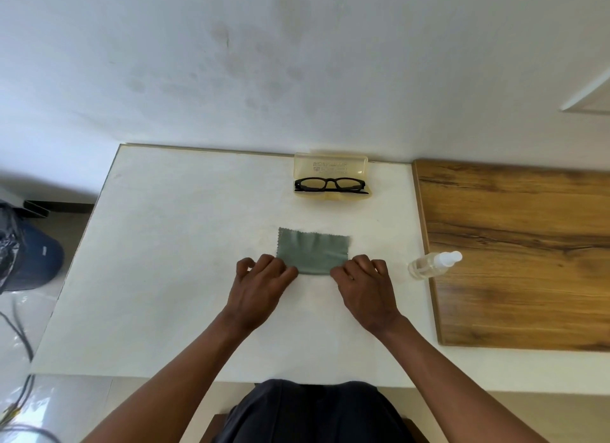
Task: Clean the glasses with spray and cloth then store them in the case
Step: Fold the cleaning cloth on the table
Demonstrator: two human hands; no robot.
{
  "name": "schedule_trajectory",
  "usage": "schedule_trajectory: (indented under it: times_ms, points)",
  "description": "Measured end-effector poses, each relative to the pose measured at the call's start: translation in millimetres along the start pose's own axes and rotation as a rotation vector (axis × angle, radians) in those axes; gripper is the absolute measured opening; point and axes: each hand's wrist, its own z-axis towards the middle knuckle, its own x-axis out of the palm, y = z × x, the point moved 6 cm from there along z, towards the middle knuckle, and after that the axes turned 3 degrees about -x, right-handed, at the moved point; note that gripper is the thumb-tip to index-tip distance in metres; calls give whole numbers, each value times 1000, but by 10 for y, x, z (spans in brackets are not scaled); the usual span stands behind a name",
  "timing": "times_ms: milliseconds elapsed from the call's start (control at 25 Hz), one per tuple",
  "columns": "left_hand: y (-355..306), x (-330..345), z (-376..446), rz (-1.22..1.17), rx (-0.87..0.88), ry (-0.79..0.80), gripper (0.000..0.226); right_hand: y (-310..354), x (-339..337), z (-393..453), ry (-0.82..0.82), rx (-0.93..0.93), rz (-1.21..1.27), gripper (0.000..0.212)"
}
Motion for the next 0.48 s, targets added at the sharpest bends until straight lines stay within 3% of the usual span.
schedule_trajectory:
  times_ms: [160,280,480]
  points:
    - [-31,-1,53,4,58,4,47,1,7,48,38,-30,4,20]
    - [-8,50,74,-18,17,61,29,-43,23,87,63,-11,110,15]
    - [145,95,144,-382,-160,140,13,-177,72,137,115,209,531,14]
